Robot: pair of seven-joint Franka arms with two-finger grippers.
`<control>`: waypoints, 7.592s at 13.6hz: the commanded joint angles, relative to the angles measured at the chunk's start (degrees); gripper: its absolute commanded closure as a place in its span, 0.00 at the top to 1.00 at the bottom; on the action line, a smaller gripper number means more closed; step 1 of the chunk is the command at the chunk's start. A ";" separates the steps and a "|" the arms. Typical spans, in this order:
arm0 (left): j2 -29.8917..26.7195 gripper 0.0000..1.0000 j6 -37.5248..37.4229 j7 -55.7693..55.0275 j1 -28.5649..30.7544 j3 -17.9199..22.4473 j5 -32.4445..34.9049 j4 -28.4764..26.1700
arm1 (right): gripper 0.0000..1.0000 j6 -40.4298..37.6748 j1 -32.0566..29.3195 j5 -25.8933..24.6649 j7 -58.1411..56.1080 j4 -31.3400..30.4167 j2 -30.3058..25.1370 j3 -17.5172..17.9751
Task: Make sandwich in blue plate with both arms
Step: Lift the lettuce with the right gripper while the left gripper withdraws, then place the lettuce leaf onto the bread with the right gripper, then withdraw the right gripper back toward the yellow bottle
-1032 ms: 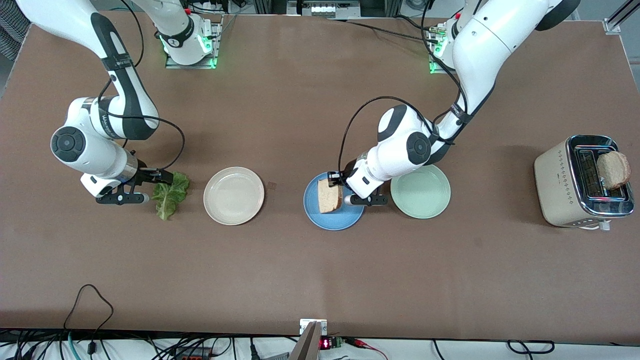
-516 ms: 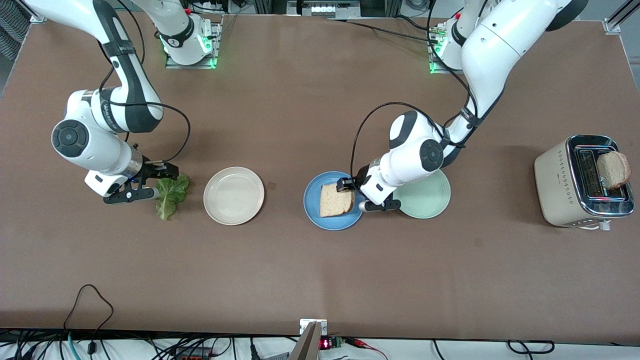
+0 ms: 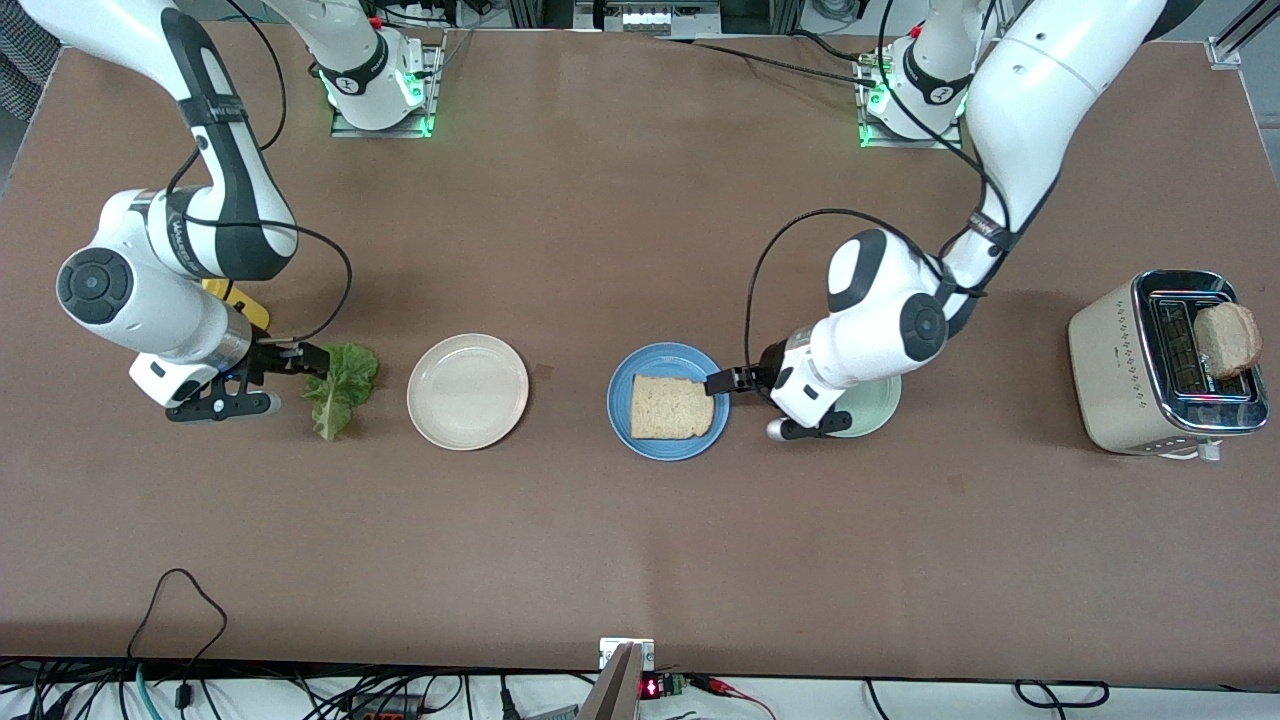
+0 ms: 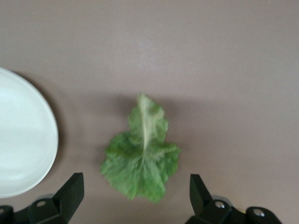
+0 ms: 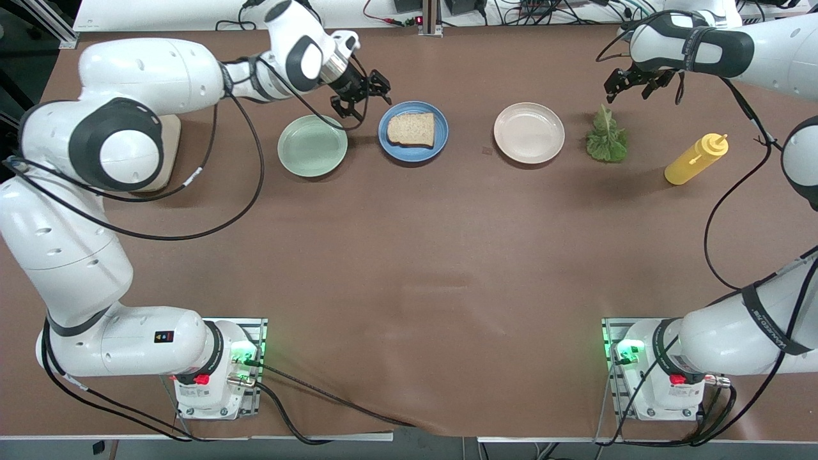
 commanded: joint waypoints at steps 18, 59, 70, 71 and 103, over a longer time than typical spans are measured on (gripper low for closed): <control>-11.73 1.00 -39.26 11.60 14.89 -0.01 27.29 20.16 | 0.30 14.35 -0.96 -0.31 1.02 1.75 13.98 0.30; -27.38 1.00 -46.12 25.40 -0.05 28.55 15.42 11.02 | 0.00 5.47 28.73 20.08 87.50 34.60 27.42 4.08; -27.20 1.00 -46.12 25.57 0.13 28.55 15.33 11.02 | 1.00 9.96 30.42 19.55 87.87 34.35 29.90 4.08; -27.29 1.00 -46.21 25.57 0.13 28.55 15.33 11.02 | 1.00 7.43 29.72 19.55 86.82 34.35 28.93 4.08; -29.13 1.00 -46.29 23.38 0.13 28.11 13.22 11.20 | 1.00 -25.91 -28.99 7.86 -65.63 -1.33 -16.35 4.25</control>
